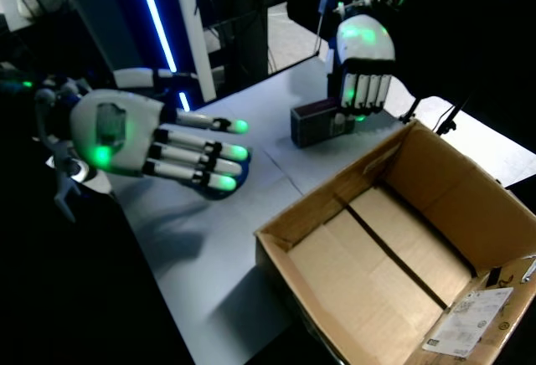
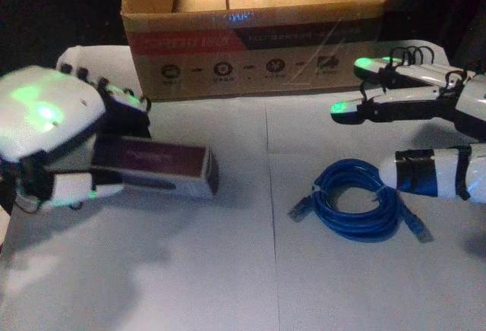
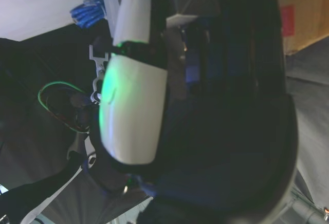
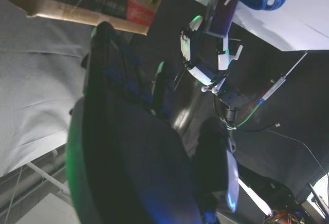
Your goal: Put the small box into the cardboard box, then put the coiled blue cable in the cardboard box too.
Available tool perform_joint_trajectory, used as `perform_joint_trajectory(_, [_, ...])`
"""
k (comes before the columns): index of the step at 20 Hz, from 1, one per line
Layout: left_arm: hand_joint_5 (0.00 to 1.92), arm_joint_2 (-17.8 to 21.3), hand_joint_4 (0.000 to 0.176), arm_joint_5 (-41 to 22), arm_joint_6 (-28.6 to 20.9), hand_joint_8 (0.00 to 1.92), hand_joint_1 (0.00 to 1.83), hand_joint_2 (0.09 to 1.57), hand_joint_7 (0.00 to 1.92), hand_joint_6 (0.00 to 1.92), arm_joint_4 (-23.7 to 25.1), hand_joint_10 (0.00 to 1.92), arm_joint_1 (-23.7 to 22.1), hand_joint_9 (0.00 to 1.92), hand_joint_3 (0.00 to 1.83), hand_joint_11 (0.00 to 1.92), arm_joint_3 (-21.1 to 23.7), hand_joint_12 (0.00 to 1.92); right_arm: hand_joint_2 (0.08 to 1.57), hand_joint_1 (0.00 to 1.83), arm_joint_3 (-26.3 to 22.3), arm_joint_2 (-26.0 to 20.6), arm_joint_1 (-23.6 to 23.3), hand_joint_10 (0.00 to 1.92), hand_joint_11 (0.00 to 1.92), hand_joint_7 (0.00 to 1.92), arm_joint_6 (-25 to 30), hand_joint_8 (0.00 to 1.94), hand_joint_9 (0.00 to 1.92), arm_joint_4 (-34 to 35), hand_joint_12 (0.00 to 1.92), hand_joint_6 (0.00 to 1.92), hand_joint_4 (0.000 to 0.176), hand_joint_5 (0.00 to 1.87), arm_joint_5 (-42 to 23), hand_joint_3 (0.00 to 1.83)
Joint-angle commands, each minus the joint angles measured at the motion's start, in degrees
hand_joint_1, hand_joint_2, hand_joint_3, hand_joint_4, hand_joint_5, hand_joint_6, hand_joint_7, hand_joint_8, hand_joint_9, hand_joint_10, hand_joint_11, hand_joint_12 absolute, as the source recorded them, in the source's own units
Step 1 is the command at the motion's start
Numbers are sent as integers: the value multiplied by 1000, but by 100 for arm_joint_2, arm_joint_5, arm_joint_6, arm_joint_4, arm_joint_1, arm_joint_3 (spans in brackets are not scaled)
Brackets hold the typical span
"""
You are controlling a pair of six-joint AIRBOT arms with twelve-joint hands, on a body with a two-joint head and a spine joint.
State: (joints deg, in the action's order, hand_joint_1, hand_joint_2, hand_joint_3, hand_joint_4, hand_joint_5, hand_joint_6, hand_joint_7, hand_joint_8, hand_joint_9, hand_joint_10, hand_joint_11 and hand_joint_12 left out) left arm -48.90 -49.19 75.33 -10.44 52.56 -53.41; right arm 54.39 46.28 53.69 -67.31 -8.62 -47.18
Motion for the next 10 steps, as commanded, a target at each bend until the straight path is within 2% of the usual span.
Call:
perform_joint_trajectory(1, [1019, 129, 0, -1168, -209, 1013, 1369, 1105, 899, 750, 125, 1201, -75, 995, 3, 860, 1, 1328, 1210, 0, 7, 8, -90, 0, 0, 0, 34, 0, 0, 114, 0, 0, 176, 0, -672, 14])
perform_joint_trajectory(2, [987, 232, 0, -1413, -470, 990, 1374, 1113, 894, 817, 249, 1248, -75, 978, 0, 878, 3, 1394, 1207, 0, 7, 8, -90, 0, 0, 0, 34, 0, 0, 117, 0, 0, 176, 0, -672, 11])
perform_joint_trajectory(3, [1003, 350, 0, -1731, -717, 928, 1364, 1103, 949, 808, 367, 1225, -75, 988, 0, 818, -2, 1402, 1214, 3, 8, 8, -90, 0, 0, 0, 34, 0, 0, 124, 0, 0, 176, 0, -672, 9])
perform_joint_trajectory(4, [970, 426, 0, -2001, -844, 941, 1370, 1113, 954, 868, 427, 1282, -79, 923, 2, 734, -4, 1412, 1216, 0, 8, 9, -90, 0, 0, 0, 34, 0, 0, 124, 0, 0, 176, 0, -672, 9])
perform_joint_trajectory(6, [904, 551, 0, -2487, -909, 992, 1365, 1137, 950, 1042, 464, 1319, -166, 827, 2, 581, -10, 1290, 1220, 0, 10, 13, -89, 0, 0, 0, 34, 0, 0, 124, 0, 0, 176, 0, -672, 9])
perform_joint_trajectory(9, [926, 554, 0, -2791, -905, 903, 1373, 1110, 1028, 1009, 464, 1183, -533, 894, 0, 671, -153, 1159, 1234, 0, 30, 29, -89, 0, 0, 0, 34, 0, 0, 125, 0, 0, 176, 0, -672, 10])
perform_joint_trajectory(10, [965, 502, 0, -2809, -901, 849, 1380, 1088, 1074, 911, 446, 1103, -692, 951, 0, 747, -225, 1125, 1234, 0, 44, 48, -89, 0, 0, 0, 34, 0, 0, 125, 0, 0, 176, 0, -672, 9])
